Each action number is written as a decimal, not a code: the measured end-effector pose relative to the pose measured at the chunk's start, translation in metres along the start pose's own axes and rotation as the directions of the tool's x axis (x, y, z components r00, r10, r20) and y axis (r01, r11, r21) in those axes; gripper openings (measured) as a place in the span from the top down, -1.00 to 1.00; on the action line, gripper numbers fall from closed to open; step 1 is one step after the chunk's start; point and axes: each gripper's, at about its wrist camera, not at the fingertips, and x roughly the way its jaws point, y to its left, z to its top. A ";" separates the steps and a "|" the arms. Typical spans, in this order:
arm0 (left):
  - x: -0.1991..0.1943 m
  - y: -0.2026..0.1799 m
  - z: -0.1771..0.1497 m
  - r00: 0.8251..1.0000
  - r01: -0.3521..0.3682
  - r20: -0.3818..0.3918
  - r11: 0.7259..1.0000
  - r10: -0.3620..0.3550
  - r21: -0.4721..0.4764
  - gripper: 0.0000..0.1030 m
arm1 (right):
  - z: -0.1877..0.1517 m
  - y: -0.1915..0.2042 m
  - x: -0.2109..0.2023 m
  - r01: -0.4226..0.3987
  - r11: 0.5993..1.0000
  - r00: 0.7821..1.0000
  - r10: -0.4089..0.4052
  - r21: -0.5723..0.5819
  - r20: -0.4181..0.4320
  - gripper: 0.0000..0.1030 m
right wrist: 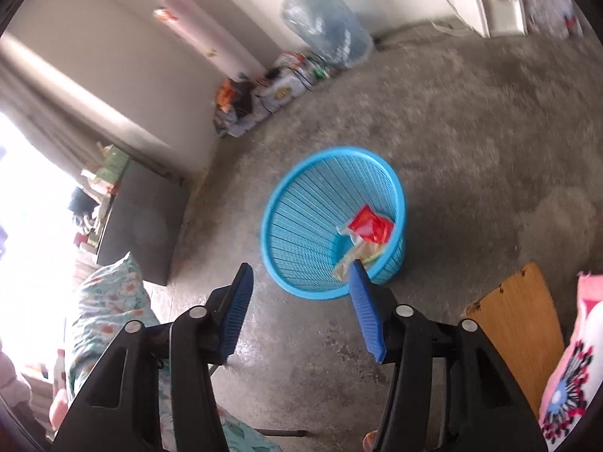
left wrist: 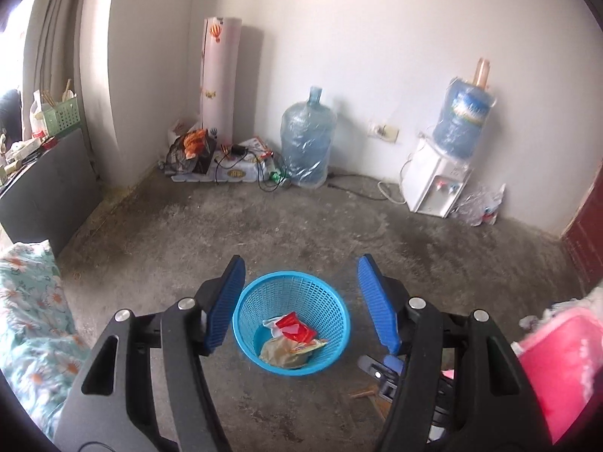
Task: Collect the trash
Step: 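Move both tools back over the bed toward the clear plastic cup, then grasp the clear plastic cup with the right gripper while the left grasps the clear plastic bag, then lift the clear bag with the left gripper while the right holds the cup, then carry the bag and cup in both grippers over the blue wastebasket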
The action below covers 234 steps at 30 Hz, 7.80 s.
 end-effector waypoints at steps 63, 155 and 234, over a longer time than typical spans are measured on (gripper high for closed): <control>-0.386 0.078 -0.290 0.953 -0.276 0.017 0.893 0.301 -0.356 -0.55 | -0.262 0.370 -0.063 -0.536 0.301 0.843 0.150 -0.789 -0.516 -0.34; -0.248 0.050 -0.276 0.854 -0.497 -0.202 0.867 0.480 -0.041 0.95 | -0.162 0.198 -0.104 -0.449 0.717 0.863 0.193 -0.534 -0.467 -0.37; -0.123 -0.057 -0.078 0.997 -0.042 -0.059 0.985 0.053 0.166 1.00 | 0.005 0.027 -0.133 -0.184 0.978 0.983 0.182 -0.097 -0.035 -0.33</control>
